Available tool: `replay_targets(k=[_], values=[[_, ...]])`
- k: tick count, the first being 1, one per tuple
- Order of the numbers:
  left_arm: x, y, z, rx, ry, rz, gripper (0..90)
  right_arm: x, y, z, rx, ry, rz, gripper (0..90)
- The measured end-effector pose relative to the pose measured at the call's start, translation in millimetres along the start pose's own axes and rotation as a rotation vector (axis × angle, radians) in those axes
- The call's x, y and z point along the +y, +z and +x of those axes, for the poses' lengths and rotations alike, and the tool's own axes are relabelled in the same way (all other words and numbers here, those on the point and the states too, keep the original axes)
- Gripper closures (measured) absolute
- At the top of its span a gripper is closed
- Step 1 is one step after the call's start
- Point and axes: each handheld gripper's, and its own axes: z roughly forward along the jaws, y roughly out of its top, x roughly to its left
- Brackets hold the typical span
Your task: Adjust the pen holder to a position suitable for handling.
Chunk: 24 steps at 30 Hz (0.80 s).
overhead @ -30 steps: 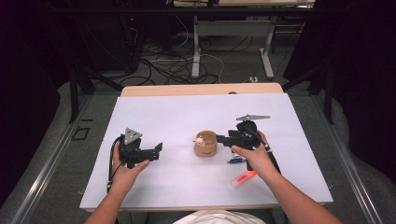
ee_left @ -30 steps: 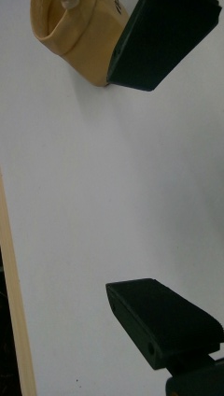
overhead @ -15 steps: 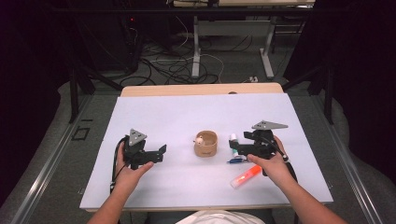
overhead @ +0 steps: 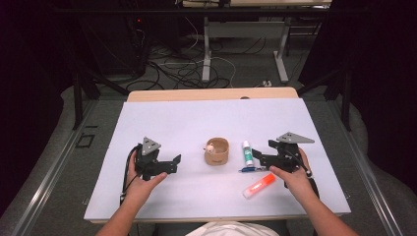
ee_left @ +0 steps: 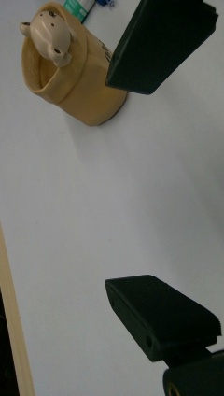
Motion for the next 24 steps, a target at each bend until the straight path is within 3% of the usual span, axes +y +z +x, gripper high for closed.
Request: replay_targets(k=[10, 24], values=[[1.2, 0.6, -12.1, -0.041, -0.005, 0.005, 7.9, -5.3, 1.6, -3.8, -0.019, 0.001, -0.006, 17.7], [4.7, 2.1, -53.0, -0.123, 0.076, 0.02, 15.3, -4.2, -1.5, -5.1, -0.028, -0.017, -0.014, 17.7]])
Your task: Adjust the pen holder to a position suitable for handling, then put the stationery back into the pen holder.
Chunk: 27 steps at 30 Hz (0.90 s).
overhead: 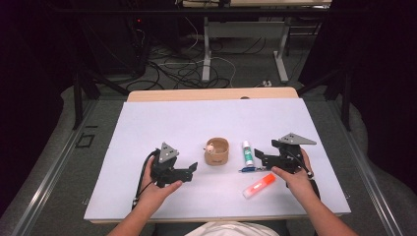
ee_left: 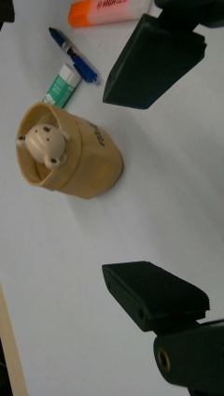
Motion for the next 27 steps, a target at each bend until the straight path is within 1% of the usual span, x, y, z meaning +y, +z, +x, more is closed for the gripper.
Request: replay_targets(k=[2, 3, 4, 5, 6, 8, 9, 10, 11, 12, 13, 14, 15, 16, 20, 21, 22, 23, 27], values=[[0.2, 2.0, -5.4, -0.012, 0.001, -0.003, 15.7, 0.3, -0.3, 0.5, 0.006, -0.002, -0.004, 17.7], [0.9, 1.7, -7.5, -0.028, 0.008, 0.013, 16.0, 0.4, -0.6, 0.9, 0.008, -0.006, -0.007, 17.7], [1.0, 3.5, -11.1, -0.026, 0.002, -0.001, 16.3, 0.5, -0.8, 1.1, 0.009, -0.006, -0.008, 17.8], [1.7, 3.6, -13.1, -0.042, 0.007, 0.009, 16.4, 0.7, -0.9, 0.9, 0.01, -0.009, -0.011, 17.8], [2.1, 5.5, -16.9, -0.045, 0.0, 0.001, 16.5, 1.0, -1.7, 1.0, 0.01, -0.005, -0.007, 17.7], [3.5, 6.6, -23.9, -0.062, 0.025, 0.018, 16.9, 1.0, -1.6, 0.8, 0.007, -0.004, -0.009, 17.7], [3.8, 7.7, -28.1, -0.062, 0.036, 0.015, 17.1, 1.2, -1.8, 0.8, 0.007, -0.001, -0.009, 17.8], [4.8, 7.8, -31.3, -0.067, 0.053, 0.022, 17.1, 1.3, -2.0, 0.7, 0.006, 0.0, -0.008, 17.8], [5.3, 8.2, -34.4, -0.073, 0.061, 0.02, 17.1, 1.3, -2.1, 0.4, 0.003, -0.002, -0.009, 17.7], [6.5, 8.3, -36.7, -0.082, 0.064, 0.029, 17.8, 1.2, -2.5, 0.2, 0.0, -0.001, -0.009, 17.8], [6.8, 9.5, -39.2, -0.088, 0.068, 0.019, 18.0, 1.1, -2.3, -0.1, 0.007, 0.0, -0.011, 17.8], [8.0, 9.5, -41.1, -0.094, 0.078, 0.031, 18.0, 1.1, -2.3, -0.1, 0.007, 0.0, -0.011, 17.8], [8.1, 10.8, -43.9, -0.092, 0.079, 0.026, 18.9, 1.0, -1.6, 0.2, -0.002, 0.001, -0.016, 17.8], [8.8, 11.5, -45.7, -0.095, 0.087, 0.032, 19.8, 1.0, -1.8, 0.1, 0.002, 0.0, -0.011, 17.8], [10.2, 16.9, -54.7, -0.109, 0.099, 0.037, 22.3, 1.1, -1.9, 0.7, 0.0, 0.0, -0.008, 17.8], [10.9, 17.6, -56.7, -0.119, 0.103, 0.046, 23.8, 1.3, -2.0, 0.9, -0.001, -0.002, -0.008, 17.7], [11.5, 19.5, -58.9, -0.125, 0.11, 0.043, 23.8, 1.3, -2.0, 0.9, -0.001, -0.002, -0.008, 17.7], [12.3, 20.4, -61.5, -0.126, 0.114, 0.053, 24.9, 1.5, -1.7, 0.5, 0.002, -0.004, -0.012, 17.8], [14.5, 27.6, -71.9, -0.148, 0.133, 0.058, 26.7, 1.4, -0.9, -0.5, 0.002, -0.001, -0.011, 17.8]])
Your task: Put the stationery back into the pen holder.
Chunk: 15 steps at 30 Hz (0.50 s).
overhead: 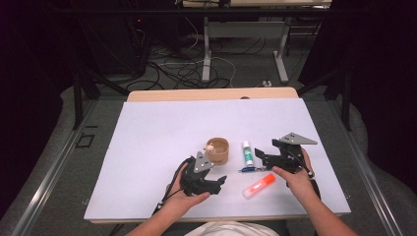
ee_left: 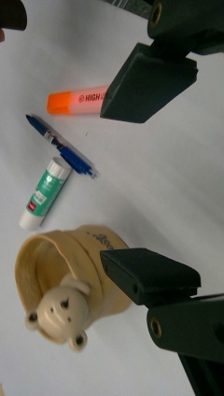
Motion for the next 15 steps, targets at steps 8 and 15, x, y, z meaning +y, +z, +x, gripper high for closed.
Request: replay_targets(k=[8, 15], values=[[7.6, 16.6, -16.7, -0.028, 0.035, 0.029, 27.1, 0.0, 0.0, -0.6, 0.003, -0.002, 0.002, 17.8], [15.8, 30.2, -26.9, -0.055, 0.033, 0.045, 27.4, 0.4, -0.9, -1.1, 0.003, 0.005, -0.001, 17.8]])
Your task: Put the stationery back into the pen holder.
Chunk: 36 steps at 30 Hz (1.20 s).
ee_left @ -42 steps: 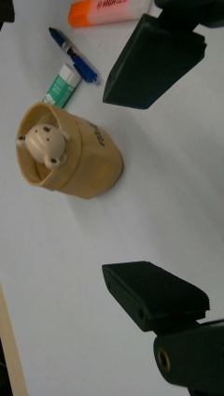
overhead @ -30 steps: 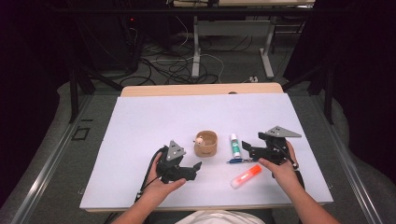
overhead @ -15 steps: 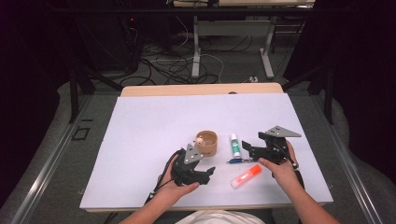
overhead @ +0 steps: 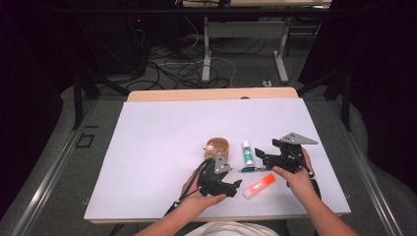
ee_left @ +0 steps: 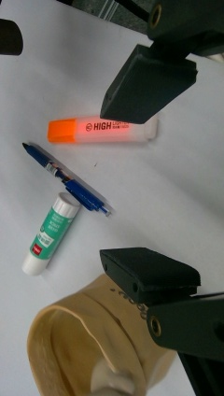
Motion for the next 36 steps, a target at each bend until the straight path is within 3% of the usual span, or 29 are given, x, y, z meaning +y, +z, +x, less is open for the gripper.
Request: replay_targets(k=[22, 36], values=[[12.4, 41.7, -25.9, -0.074, 0.002, 0.121, 36.5, -1.0, 0.5, -2.5, 0.002, 0.005, 0.005, 17.8], [11.1, 60.8, -43.0, -0.075, 0.017, 0.129, 45.0, -2.0, 1.3, -4.9, -0.004, 0.006, 0.009, 17.8]])
